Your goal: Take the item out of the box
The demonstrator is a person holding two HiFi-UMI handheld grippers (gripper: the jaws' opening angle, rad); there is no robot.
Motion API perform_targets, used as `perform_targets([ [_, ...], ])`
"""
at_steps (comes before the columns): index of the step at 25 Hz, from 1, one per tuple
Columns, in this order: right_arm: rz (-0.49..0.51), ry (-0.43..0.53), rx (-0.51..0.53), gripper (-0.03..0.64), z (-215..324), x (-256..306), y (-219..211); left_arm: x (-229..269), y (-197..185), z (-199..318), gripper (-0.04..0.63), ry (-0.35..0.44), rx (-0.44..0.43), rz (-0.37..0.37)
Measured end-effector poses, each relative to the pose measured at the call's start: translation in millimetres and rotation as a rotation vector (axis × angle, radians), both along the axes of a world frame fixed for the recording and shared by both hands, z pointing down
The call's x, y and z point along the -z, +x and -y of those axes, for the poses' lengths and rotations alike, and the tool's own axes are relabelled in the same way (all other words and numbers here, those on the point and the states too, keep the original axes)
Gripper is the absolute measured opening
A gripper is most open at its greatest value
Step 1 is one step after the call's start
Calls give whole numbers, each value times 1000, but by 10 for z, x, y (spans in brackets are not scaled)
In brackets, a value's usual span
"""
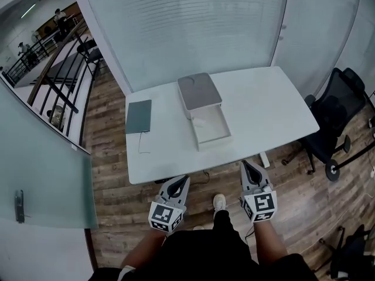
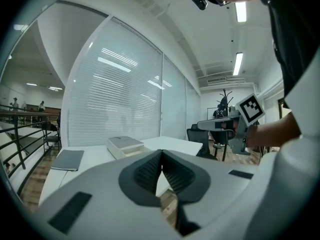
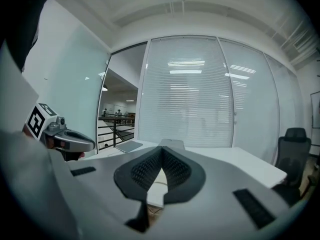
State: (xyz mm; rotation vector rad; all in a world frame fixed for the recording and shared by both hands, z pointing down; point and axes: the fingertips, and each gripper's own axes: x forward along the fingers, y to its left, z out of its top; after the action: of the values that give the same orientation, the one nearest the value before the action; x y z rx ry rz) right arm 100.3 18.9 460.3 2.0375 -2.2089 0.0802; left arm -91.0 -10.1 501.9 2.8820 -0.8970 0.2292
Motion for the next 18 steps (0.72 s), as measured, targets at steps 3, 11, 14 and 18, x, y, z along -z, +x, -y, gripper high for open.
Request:
perform_targets([
  [3, 12, 2, 26, 6, 287, -33, 77, -18, 66, 208, 12, -9, 21, 11],
  [11, -12, -5, 137, 6, 1027, -119, 123, 94, 310, 739, 12, 2, 90, 18],
  [14, 1, -15, 170, 6, 1251, -161, 170, 94, 416, 895, 12, -2, 107, 27],
  [18, 11, -38, 238, 6, 1498, -244, 164, 39, 448, 1090, 12, -15, 160, 47],
])
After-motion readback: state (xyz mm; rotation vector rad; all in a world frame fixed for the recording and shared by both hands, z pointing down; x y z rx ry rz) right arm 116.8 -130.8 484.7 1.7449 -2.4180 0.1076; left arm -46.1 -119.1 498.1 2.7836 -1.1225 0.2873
